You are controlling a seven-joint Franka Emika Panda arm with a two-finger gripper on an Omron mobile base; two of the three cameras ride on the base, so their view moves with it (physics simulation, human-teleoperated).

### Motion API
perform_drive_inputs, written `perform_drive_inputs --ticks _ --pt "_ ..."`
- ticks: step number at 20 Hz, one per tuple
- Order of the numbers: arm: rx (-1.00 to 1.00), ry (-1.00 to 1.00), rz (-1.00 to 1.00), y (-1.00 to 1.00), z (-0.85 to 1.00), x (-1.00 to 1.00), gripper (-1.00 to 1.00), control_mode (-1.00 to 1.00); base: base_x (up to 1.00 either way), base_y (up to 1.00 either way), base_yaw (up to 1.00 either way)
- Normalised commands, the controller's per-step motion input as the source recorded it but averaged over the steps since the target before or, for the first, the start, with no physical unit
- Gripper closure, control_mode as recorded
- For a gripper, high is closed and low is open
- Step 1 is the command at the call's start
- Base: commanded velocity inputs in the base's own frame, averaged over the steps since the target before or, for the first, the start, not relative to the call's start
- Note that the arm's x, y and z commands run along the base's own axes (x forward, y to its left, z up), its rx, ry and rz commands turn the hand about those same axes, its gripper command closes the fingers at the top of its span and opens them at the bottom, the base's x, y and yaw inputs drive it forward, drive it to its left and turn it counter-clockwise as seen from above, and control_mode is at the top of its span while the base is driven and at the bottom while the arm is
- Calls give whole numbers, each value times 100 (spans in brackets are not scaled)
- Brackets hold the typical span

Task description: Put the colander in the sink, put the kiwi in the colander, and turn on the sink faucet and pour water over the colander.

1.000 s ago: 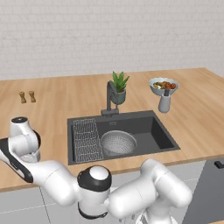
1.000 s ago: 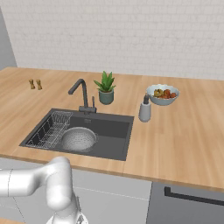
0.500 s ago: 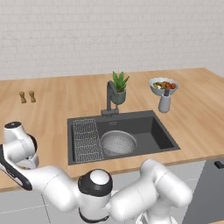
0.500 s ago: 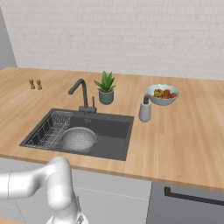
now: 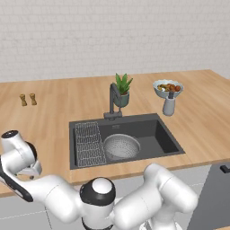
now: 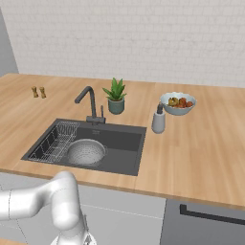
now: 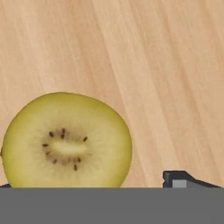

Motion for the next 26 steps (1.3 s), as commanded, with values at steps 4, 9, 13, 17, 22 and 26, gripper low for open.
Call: perform_drive_inputs --ticks 4,9,13,17,22,26 --pt "-3 -7 2 -5 4 6 -100 -100 0 0 0" --pt "0 -2 2 0 13 6 -100 -100 0 0 0" --pt "0 0 2 0 5 10 -100 -100 0 0 0" --pt "0 0 2 0 0 22 -100 -100 0 0 0" --pt "0 0 5 0 0 23 -100 -100 0 0 0" --pt "0 0 5 10 -1 18 -100 -100 0 0 0"
